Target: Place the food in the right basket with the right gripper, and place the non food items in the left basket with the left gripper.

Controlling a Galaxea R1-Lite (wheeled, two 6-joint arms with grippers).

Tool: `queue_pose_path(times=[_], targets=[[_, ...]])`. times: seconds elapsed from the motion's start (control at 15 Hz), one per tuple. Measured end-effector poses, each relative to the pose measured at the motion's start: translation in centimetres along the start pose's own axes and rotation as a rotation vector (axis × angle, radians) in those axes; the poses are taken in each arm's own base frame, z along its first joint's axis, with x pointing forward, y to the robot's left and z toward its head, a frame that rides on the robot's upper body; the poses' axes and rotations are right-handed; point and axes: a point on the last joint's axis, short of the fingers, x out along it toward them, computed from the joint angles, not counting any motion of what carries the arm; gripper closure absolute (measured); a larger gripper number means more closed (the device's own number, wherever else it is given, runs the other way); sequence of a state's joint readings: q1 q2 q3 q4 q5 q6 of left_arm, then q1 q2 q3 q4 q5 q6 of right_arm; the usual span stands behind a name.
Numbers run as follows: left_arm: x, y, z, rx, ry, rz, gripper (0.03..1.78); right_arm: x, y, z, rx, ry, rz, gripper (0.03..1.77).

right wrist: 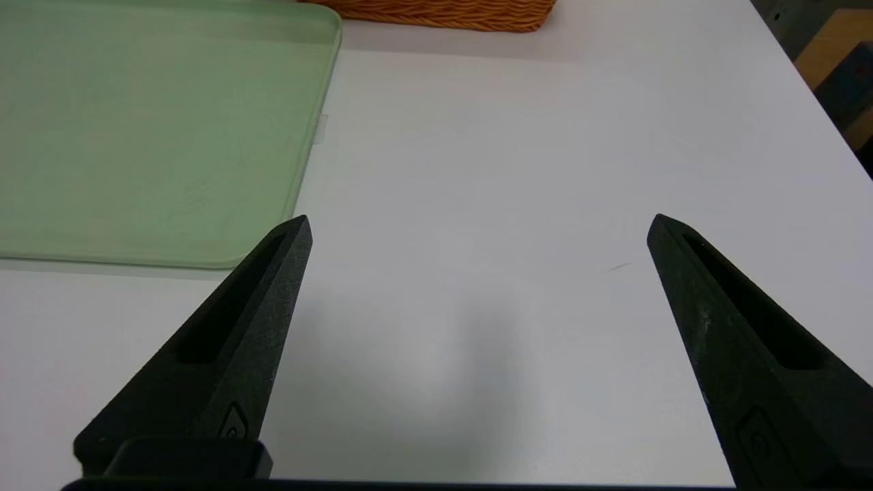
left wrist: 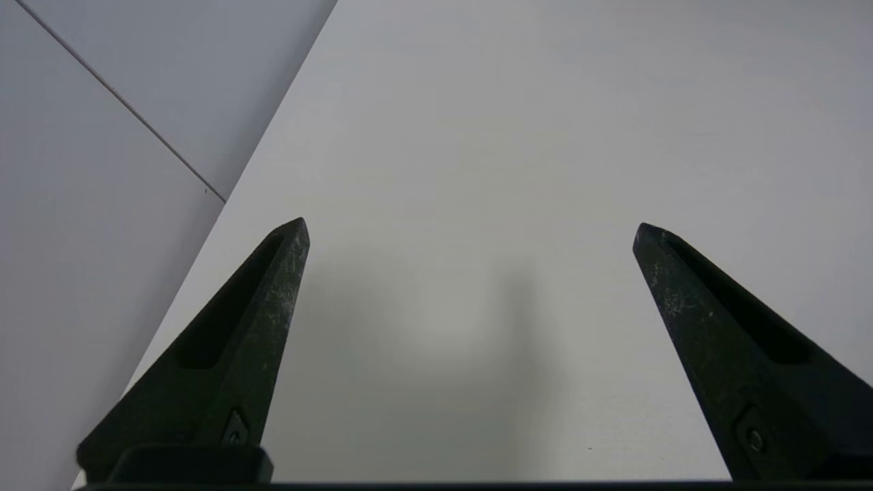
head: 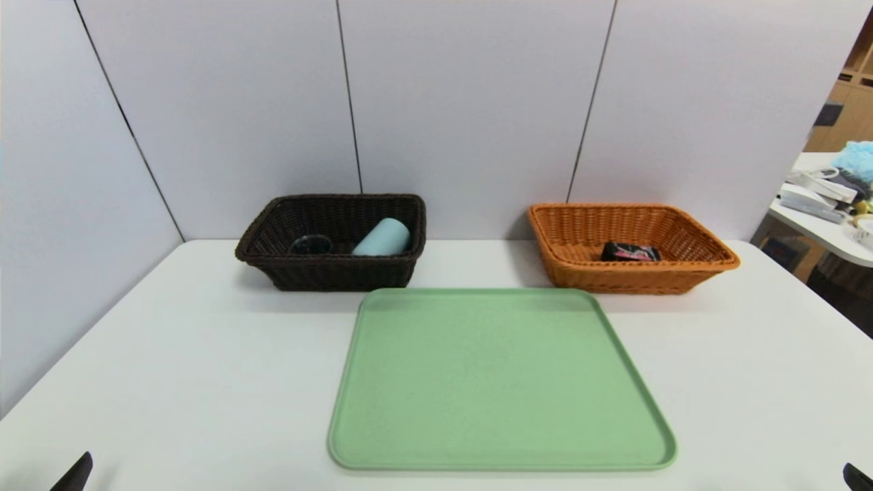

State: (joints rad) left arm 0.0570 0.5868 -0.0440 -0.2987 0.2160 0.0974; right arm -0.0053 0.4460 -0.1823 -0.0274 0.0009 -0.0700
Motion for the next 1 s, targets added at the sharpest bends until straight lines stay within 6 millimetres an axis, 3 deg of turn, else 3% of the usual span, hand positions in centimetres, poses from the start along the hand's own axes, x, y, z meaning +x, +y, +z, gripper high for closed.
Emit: queue_pose_path(times=[0.4, 1.0], targets=[[-1.1, 0.1, -0.8, -0.008, -0.069, -0.021, 0.12, -1.9, 0.1, -1.4, -0.016, 0.015, -0.01, 0.1], [-3.5, 0.3, -1.6, -0.003, -0.088, -0.119, 0.12, -2.7, 0.2, -1.1, -0.034, -0.046, 0.022, 0.1]])
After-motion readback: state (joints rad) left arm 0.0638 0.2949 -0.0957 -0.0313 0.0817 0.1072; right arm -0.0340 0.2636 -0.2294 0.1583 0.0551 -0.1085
